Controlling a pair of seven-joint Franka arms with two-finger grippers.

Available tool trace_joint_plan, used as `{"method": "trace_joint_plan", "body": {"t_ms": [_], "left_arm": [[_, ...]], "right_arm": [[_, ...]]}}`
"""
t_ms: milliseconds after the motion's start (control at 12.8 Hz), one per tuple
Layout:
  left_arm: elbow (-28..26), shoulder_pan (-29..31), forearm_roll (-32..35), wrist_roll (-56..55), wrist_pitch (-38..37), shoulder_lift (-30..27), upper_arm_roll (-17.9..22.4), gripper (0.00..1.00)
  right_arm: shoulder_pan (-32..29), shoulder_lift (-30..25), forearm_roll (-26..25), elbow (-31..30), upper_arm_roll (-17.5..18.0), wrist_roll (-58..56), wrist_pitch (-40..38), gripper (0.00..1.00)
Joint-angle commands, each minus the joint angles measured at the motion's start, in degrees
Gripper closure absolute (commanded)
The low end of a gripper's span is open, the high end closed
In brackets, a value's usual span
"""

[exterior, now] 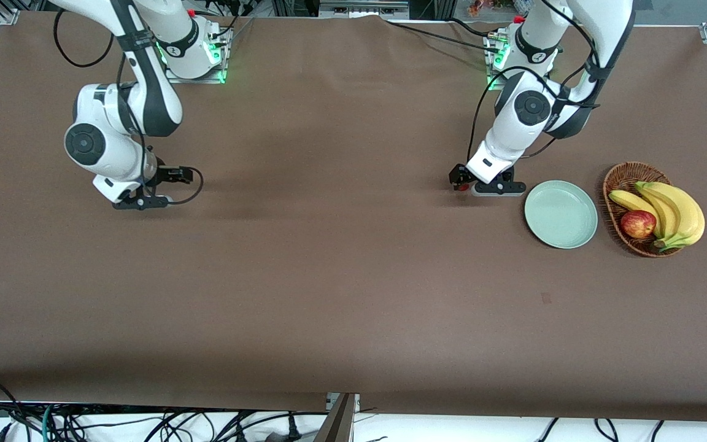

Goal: Collect all strawberries into plate
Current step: 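Grasp the strawberry with the left gripper while the right gripper grasps another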

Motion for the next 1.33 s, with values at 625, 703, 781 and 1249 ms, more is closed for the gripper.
{"method": "trace_joint_plan", "body": {"t_ms": [625,703,781,1249], "left_arm": [[-0.06,-0.77,8.09,-12.69,0.26,3.16,-0.44,0.70],[0.03,-1.03,8.09,-13.31,0.26,3.34,-0.44,0.73],[0.03,-1.04,8.09,-13.40,0.08,3.34,-0.44,0.81],[17.39,0.11,0.14,-0.45,-25.27,1.06,4.11,0.89]], "right_arm": [[-2.61,2.60,0.54,-9.92,-9.07,-17.35,14.80,0.12],[-2.70,2.95,0.54,-10.01,-9.07,-17.44,15.07,0.13],[-2.70,3.56,0.54,-9.93,-9.07,-17.44,15.59,0.15],[-2.70,5.07,2.38,-10.37,-8.89,-17.35,16.21,0.28]]}}
